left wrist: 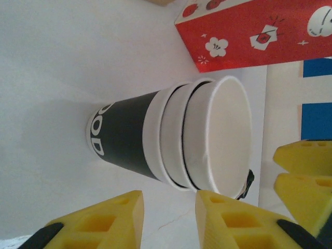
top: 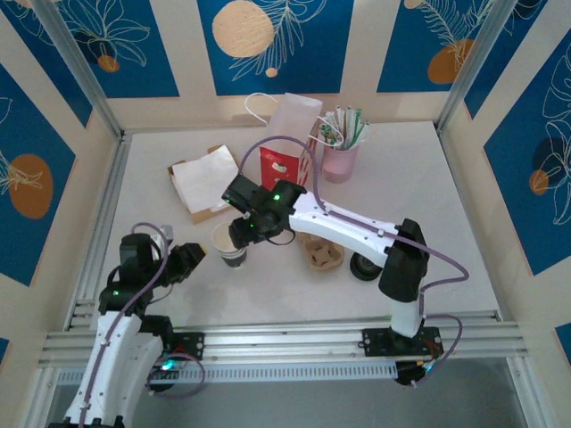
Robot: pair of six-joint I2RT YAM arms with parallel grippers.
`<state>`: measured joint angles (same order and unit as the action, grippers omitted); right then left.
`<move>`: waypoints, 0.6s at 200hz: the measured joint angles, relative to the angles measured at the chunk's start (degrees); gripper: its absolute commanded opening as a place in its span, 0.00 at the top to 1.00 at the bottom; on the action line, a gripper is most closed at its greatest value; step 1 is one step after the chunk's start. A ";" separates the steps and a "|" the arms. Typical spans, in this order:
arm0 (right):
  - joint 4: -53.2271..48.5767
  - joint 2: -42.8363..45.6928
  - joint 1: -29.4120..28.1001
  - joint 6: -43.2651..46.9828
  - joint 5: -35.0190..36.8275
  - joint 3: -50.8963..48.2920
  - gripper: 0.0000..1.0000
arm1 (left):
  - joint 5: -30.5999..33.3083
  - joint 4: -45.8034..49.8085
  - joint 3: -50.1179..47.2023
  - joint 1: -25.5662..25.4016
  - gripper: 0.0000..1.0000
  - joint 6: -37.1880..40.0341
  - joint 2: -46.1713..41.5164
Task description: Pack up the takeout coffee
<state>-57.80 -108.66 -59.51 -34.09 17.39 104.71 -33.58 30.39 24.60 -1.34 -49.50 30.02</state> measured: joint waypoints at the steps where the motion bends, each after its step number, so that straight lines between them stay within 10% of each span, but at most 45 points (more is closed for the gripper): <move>1: -0.13 -0.13 0.02 0.07 -0.02 0.20 0.44 | -0.09 -0.02 -0.04 0.04 0.70 0.00 0.07; 120: -10.21 -11.98 1.20 0.94 0.26 15.74 0.59 | -5.55 -4.37 -2.38 2.38 0.65 -0.07 1.31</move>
<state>-68.01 -120.64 -58.30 -33.15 17.65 120.44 -39.13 26.02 22.22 1.04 -49.56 31.33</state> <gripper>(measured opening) 0.420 0.351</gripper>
